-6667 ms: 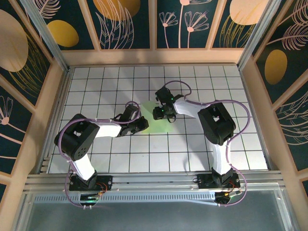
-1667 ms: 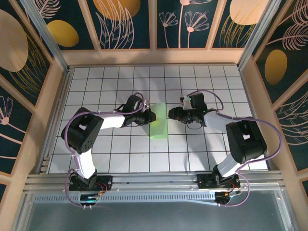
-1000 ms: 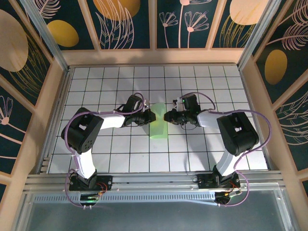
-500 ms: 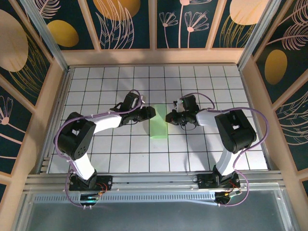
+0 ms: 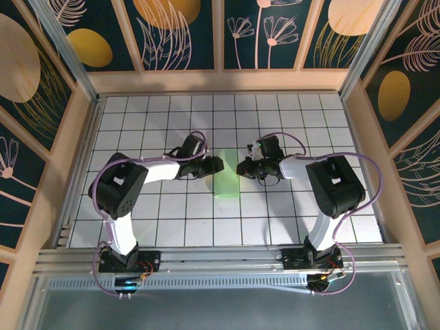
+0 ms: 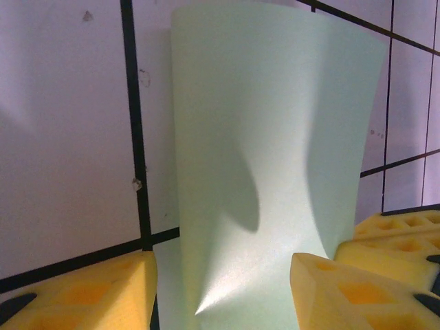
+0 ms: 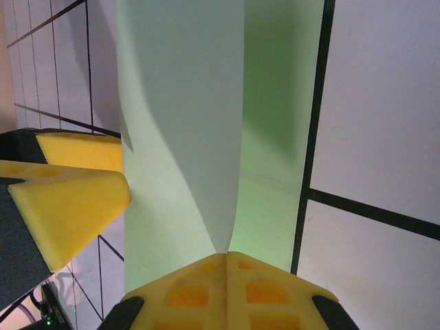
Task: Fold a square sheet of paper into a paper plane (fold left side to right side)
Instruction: First fold in half a square sheet of paper at the center of the table.
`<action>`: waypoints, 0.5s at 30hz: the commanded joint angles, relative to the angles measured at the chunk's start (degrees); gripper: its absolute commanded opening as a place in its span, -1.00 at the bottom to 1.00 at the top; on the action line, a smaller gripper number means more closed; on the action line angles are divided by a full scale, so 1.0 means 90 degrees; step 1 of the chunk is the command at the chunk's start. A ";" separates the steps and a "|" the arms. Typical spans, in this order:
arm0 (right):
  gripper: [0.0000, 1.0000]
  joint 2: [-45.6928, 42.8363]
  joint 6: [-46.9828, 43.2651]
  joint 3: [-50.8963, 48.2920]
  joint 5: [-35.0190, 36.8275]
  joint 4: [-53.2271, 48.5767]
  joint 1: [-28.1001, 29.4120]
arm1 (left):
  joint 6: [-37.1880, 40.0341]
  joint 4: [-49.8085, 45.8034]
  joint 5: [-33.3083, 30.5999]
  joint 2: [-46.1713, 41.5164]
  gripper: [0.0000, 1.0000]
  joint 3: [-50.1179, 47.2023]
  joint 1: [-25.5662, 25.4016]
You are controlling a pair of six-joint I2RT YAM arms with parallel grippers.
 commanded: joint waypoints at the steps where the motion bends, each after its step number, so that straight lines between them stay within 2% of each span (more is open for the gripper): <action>1: -0.91 0.0101 -0.0116 0.0209 0.0098 -0.0152 0.0067 | 0.0107 -0.0137 0.0119 0.0185 0.05 0.0198 -0.0090; 6: -0.90 0.0106 -0.0140 0.0234 0.0127 -0.0205 0.0077 | 0.0190 -0.0420 -0.0099 0.0378 -0.08 0.0341 -0.0156; 15: -0.51 -0.0017 -0.0241 0.0283 0.0300 -0.0460 0.0070 | 0.0395 -0.1029 -0.0721 0.0630 -0.17 0.0444 -0.0241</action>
